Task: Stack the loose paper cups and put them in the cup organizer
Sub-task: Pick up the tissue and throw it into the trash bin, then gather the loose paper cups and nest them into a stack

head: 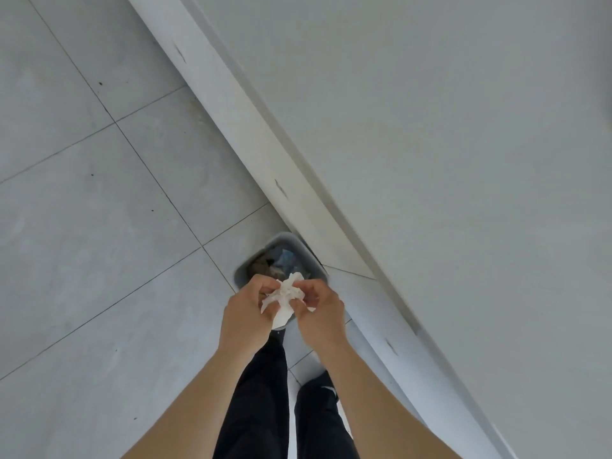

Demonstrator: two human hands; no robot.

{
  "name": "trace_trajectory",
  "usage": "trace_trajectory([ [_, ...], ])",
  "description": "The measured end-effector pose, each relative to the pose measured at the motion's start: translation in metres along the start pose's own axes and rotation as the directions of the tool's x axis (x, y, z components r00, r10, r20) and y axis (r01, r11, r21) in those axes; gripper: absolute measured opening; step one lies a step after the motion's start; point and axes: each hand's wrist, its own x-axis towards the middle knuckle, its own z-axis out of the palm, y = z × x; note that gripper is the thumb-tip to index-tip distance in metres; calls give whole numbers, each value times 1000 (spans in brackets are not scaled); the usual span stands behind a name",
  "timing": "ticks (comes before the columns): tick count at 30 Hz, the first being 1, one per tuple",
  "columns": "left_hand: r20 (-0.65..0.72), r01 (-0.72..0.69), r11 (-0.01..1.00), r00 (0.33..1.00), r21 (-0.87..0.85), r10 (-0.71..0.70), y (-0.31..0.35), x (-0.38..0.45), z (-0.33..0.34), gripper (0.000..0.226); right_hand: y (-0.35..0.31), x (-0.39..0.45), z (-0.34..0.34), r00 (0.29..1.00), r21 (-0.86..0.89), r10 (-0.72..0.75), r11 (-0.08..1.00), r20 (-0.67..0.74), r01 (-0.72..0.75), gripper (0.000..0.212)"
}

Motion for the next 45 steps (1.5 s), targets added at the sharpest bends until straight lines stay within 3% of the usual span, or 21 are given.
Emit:
trace_trajectory([
  [3,8,-10,1000,1000,25,10,-6,10,4,28,4,10,7,1000,-48,-3,999,-8,2,23],
  [12,23,-54,949,999,310,49,-15,16,-4,47,6,13,1,997,-317,56,948,61,-34,53],
  [19,64,-149,841,989,521,136,-1,-3,-35,63,-4,-12,-21,982,-630,-48,762,181,153,67],
  [30,63,-270,706,950,654,306,56,-52,-112,63,-74,-76,-43,916,-702,-308,592,256,395,69],
  [38,4,-344,634,881,693,474,141,-71,-167,68,-139,-114,-96,842,-715,-520,533,146,453,55],
  [45,58,-511,511,744,691,666,249,-75,-166,69,-157,-134,-188,810,-724,-584,581,-51,373,68],
])
